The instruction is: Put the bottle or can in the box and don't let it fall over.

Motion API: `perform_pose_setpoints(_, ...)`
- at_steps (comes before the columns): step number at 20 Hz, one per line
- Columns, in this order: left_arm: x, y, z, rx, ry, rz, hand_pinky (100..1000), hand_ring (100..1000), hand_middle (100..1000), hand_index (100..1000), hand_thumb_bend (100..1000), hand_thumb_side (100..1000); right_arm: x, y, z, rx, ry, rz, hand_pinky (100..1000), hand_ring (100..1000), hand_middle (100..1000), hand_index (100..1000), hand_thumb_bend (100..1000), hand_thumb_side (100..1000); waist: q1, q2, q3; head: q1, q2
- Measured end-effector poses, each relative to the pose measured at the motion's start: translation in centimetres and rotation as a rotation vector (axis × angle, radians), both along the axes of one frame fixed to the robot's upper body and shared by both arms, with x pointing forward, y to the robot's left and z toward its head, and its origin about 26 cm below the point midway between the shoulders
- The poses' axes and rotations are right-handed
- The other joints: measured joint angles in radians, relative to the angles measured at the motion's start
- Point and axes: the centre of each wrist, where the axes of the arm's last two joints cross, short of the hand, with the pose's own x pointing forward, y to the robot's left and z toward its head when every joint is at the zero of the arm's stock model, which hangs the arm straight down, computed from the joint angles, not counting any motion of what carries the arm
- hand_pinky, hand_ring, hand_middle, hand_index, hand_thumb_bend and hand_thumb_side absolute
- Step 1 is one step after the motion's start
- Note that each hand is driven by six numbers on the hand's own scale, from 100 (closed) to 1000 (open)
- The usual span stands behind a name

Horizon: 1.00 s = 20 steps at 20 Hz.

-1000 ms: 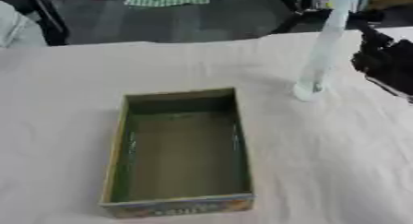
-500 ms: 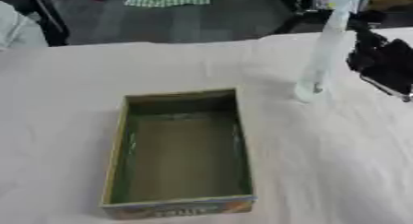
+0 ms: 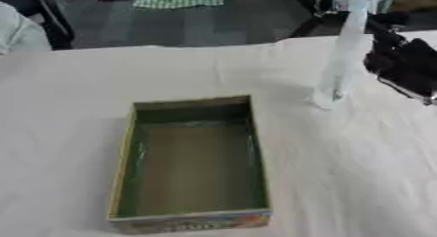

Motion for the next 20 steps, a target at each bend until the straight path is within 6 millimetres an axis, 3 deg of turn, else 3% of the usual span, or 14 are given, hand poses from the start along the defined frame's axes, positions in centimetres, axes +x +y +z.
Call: perform_pose_setpoints(20, 0.05, -0.15, 0.0, -0.007, -0.002, -0.002, 826, 1000, 987, 763, 774, 654, 0.67, 0.23, 0.73, 0.012, -0.018, 0.014, 100, 100, 271, 1000, 626, 1000, 0.0, 0.008, 0.005, -0.006, -0.009)
